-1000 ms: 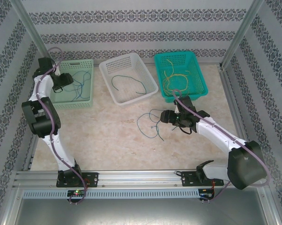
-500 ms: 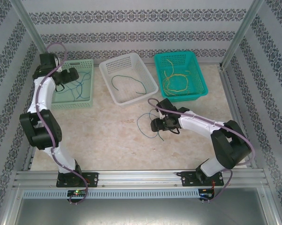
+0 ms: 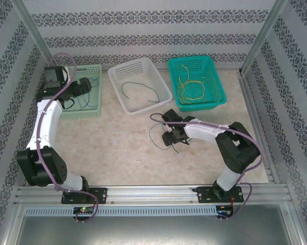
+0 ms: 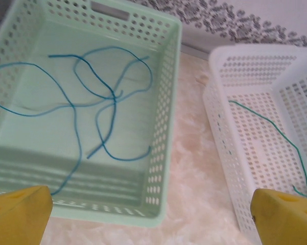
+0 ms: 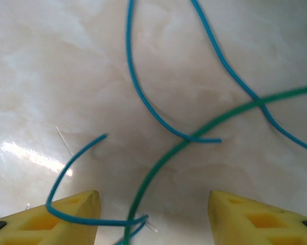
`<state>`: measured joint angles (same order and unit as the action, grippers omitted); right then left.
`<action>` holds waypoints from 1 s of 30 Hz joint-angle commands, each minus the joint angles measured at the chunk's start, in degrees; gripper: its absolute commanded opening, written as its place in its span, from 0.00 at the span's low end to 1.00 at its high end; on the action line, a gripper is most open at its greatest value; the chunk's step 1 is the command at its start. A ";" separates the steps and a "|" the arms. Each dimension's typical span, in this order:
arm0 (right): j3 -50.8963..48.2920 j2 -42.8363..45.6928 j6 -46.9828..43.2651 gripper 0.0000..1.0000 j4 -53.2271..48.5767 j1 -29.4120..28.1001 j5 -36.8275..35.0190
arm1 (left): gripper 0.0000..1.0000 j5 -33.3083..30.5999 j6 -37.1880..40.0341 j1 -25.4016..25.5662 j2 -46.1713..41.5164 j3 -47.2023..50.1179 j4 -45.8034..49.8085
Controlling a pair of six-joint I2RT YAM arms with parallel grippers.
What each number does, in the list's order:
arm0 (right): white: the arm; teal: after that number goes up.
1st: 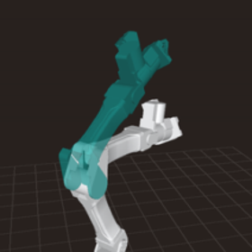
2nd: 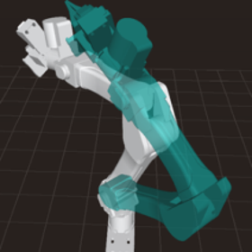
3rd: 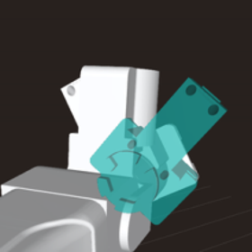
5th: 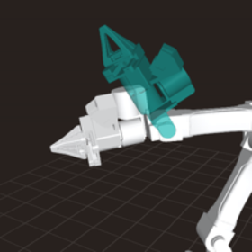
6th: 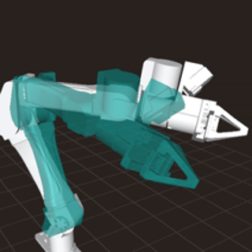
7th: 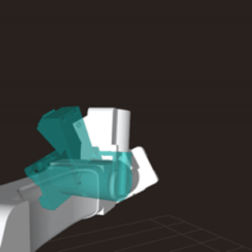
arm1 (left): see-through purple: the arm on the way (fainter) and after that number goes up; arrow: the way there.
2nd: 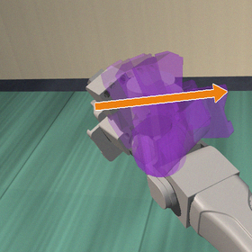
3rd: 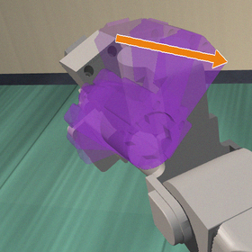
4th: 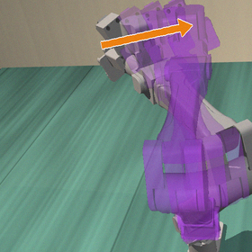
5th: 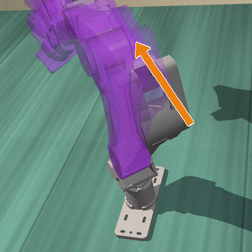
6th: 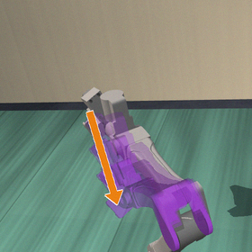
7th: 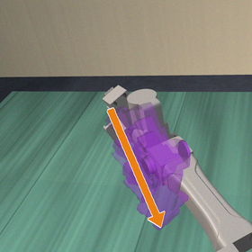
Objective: Untangle the cables
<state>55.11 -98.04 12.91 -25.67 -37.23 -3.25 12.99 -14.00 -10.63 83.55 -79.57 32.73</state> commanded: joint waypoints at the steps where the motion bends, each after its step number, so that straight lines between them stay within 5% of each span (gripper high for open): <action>1: 2.01 -1.36 -2.12 0.51 0.02 -1.20 -4.04 | 1.00 1.22 -1.86 0.94 -3.20 1.54 -2.35; 11: 0.13 3.14 -2.19 0.08 2.24 -2.51 -5.76 | 1.00 2.49 -2.69 1.71 -6.74 6.94 -2.48; 21: -0.37 13.97 -0.33 0.02 -0.27 -2.76 -0.88 | 1.00 1.75 -3.61 7.12 -6.69 9.84 -3.69; 30: -4.79 21.35 1.49 0.01 4.77 3.38 23.13 | 1.00 8.70 -0.59 17.56 -8.49 15.68 -10.55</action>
<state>52.77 -79.18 12.14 -23.24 -36.73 8.43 18.15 -16.64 4.58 77.03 -65.06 26.37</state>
